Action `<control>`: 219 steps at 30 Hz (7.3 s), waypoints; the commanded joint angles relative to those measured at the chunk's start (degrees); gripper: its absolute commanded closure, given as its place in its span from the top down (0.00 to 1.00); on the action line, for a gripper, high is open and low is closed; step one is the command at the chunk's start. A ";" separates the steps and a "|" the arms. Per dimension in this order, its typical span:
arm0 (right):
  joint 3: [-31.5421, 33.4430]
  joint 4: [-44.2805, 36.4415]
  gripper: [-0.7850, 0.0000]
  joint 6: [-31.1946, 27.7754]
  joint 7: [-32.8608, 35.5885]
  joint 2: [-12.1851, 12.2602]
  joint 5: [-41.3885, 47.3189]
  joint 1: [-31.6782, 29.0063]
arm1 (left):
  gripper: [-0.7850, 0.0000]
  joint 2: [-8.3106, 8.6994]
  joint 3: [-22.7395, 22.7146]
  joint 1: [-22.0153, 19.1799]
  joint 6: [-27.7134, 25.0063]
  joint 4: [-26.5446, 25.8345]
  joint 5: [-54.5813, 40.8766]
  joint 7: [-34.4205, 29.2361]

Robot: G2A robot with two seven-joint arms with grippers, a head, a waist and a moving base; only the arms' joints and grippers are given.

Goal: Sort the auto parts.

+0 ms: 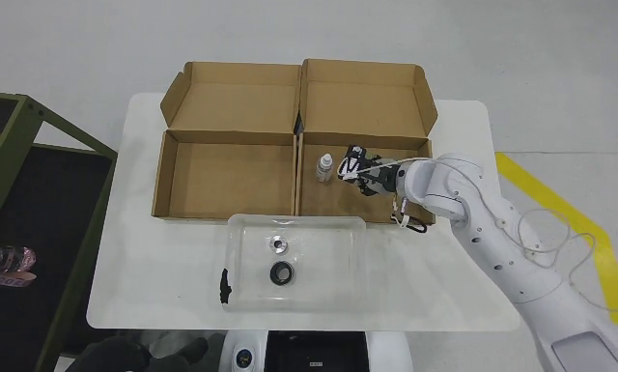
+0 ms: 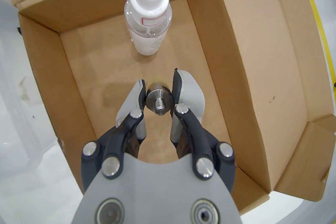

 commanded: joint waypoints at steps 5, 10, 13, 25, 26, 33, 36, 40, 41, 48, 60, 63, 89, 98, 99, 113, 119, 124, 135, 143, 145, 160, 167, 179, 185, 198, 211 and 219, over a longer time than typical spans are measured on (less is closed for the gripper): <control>-1.70 2.42 0.00 0.67 0.81 -0.79 -0.34 1.40 | 1.00 0.00 0.00 0.00 0.00 0.00 0.00 0.00; -3.19 3.99 0.00 1.23 1.00 -1.51 -0.56 2.29 | 1.00 0.00 0.00 0.00 0.00 0.00 0.00 0.00; -3.94 4.83 0.00 1.38 1.27 -1.92 -0.77 2.90 | 1.00 0.00 0.00 0.00 0.00 0.00 0.00 0.00; -5.37 6.64 0.23 1.55 1.28 -3.08 -0.86 4.09 | 1.00 0.00 0.00 0.00 0.00 0.00 0.00 0.00; -5.32 6.47 0.27 1.59 1.14 -3.12 -0.76 4.07 | 1.00 0.00 0.00 0.00 0.00 0.00 0.00 0.00; -2.93 2.76 0.37 1.12 0.92 -2.57 -0.47 2.46 | 1.00 0.00 0.00 0.00 0.00 0.00 0.00 0.00; -0.63 -0.58 0.39 0.95 0.87 -1.87 -0.36 0.70 | 1.00 0.00 0.00 0.00 0.00 0.00 0.00 0.00; 2.92 -5.81 0.40 0.31 1.03 -0.78 -0.15 -2.37 | 1.00 0.00 0.00 0.00 0.00 0.00 0.00 0.00; 3.80 -7.20 0.40 0.08 0.86 -0.52 0.07 -3.21 | 1.00 0.00 0.00 0.00 0.00 0.00 0.00 0.00; 8.74 -15.64 0.41 -1.80 -1.13 0.91 1.55 -9.14 | 1.00 0.00 0.00 0.00 0.00 0.00 0.00 0.00; 10.89 -27.02 0.53 -0.59 -10.04 1.86 -2.40 -19.25 | 1.00 0.00 0.00 0.00 0.00 0.00 0.00 0.00; 8.90 -28.15 0.53 -0.59 -12.23 1.63 -3.91 -20.24 | 1.00 0.00 0.00 0.00 0.00 0.00 0.00 0.00; -9.47 -19.90 0.43 -1.93 -11.03 -3.15 -8.81 -11.82 | 1.00 0.00 0.00 0.00 0.00 0.00 0.00 0.00; -13.17 -16.11 0.42 -0.51 -9.78 -5.04 -10.71 -8.94 | 1.00 0.00 0.00 0.00 0.00 0.00 0.00 0.00; -13.48 -15.70 0.42 -0.31 -9.69 -5.23 -10.84 -8.74 | 1.00 0.00 0.00 0.00 0.00 0.00 0.00 0.00; -15.04 -10.85 0.41 0.18 -8.49 -6.90 -11.81 -7.43 | 1.00 0.00 0.00 0.00 0.00 0.00 0.00 0.00; -15.72 -8.89 0.42 -0.22 -8.44 -7.67 -11.62 -6.67 | 1.00 0.00 0.00 0.00 0.00 0.00 0.00 0.00; -16.51 -7.18 0.42 -0.65 -8.26 -8.45 -11.20 -5.84 | 1.00 0.00 0.00 0.00 0.00 0.00 0.00 0.00; -18.40 -3.31 0.42 -1.30 -7.97 -10.27 -10.47 -4.12 | 1.00 0.00 0.00 0.00 0.00 0.00 0.00 0.00; -19.15 -1.74 0.37 -1.43 -8.00 -11.27 -10.59 -3.66 | 1.00 0.00 0.00 0.00 0.00 0.00 0.00 0.00; -19.15 -1.51 0.33 -1.54 -7.90 -11.44 -10.53 -3.61 | 1.00 0.00 0.00 0.00 0.00 0.00 0.00 0.00; -16.82 -5.53 0.00 -3.20 -8.09 -11.40 -10.03 -5.15 | 1.00 0.00 0.00 0.00 0.00 0.00 0.00 0.00; -14.80 -9.19 0.00 -4.37 -9.50 -10.91 -9.48 -6.56 | 1.00 0.00 0.00 0.00 0.00 0.00 0.00 0.00; -11.60 -13.19 0.00 -5.37 -13.30 -10.67 -7.25 -7.30 | 1.00 0.00 0.00 0.00 0.00 0.00 0.00 0.00; -9.28 -12.69 0.00 -5.14 -15.68 -10.75 -4.83 -6.48 | 1.00 0.00 0.00 0.00 0.00 0.00 0.00 0.00; -4.78 -11.08 0.00 -3.89 -18.98 -10.91 0.43 -5.02 | 1.00 0.00 0.00 0.00 0.00 0.00 0.00 0.00; -5.00 -4.34 0.00 -1.19 -20.47 -12.05 1.88 -2.41 | 1.00 0.00 0.00 0.00 0.00 0.00 0.00 0.00; -6.69 0.88 0.00 1.17 -21.05 -13.65 2.26 1.96 | 1.00 0.00 0.00 0.00 0.00 0.00 0.00 0.00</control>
